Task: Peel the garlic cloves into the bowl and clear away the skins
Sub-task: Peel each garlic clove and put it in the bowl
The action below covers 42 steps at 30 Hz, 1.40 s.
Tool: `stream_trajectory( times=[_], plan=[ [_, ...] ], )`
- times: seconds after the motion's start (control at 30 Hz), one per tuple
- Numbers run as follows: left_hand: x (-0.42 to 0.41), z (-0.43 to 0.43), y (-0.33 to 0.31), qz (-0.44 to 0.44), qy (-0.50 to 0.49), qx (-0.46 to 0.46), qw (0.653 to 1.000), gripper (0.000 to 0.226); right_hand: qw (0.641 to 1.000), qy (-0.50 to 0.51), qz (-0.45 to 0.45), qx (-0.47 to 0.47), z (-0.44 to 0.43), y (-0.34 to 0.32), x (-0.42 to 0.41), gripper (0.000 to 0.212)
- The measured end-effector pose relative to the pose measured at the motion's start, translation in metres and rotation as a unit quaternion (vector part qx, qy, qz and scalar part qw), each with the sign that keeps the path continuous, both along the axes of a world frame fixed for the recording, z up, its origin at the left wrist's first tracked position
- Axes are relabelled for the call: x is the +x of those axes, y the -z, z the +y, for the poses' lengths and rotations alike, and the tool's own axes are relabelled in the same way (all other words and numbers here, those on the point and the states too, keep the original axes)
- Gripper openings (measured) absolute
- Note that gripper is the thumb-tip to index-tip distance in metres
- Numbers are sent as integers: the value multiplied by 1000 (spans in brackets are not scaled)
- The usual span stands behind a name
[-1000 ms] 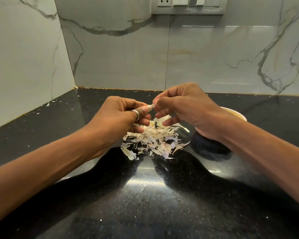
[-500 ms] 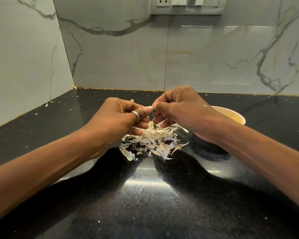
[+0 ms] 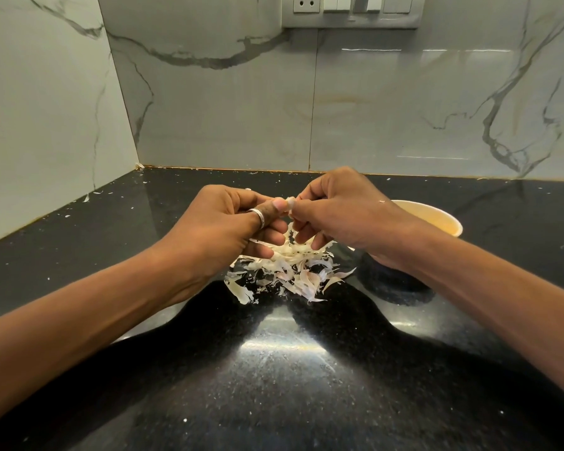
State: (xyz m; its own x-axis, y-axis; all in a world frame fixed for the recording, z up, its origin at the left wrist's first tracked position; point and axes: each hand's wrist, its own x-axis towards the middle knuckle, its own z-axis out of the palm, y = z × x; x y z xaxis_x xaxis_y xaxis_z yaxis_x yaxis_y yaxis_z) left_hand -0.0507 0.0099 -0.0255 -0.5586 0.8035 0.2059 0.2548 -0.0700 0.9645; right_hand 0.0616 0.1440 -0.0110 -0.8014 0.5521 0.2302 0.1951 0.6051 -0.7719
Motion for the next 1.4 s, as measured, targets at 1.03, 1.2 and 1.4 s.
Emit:
stream_trajectory(
  times=[1.03, 1.2, 1.4],
  plan=[
    [-8, 1, 3, 114, -91, 30, 989, 28, 995, 0, -6, 104, -6, -3, 3, 5],
    [-7, 1, 3, 116, -99, 19, 988, 26, 997, -44, 55, 16, -5, -5, 3, 12],
    [-6, 0, 3, 123, -85, -2, 989, 14, 995, -53, 81, 1, -7, -3, 2, 16]
  ],
)
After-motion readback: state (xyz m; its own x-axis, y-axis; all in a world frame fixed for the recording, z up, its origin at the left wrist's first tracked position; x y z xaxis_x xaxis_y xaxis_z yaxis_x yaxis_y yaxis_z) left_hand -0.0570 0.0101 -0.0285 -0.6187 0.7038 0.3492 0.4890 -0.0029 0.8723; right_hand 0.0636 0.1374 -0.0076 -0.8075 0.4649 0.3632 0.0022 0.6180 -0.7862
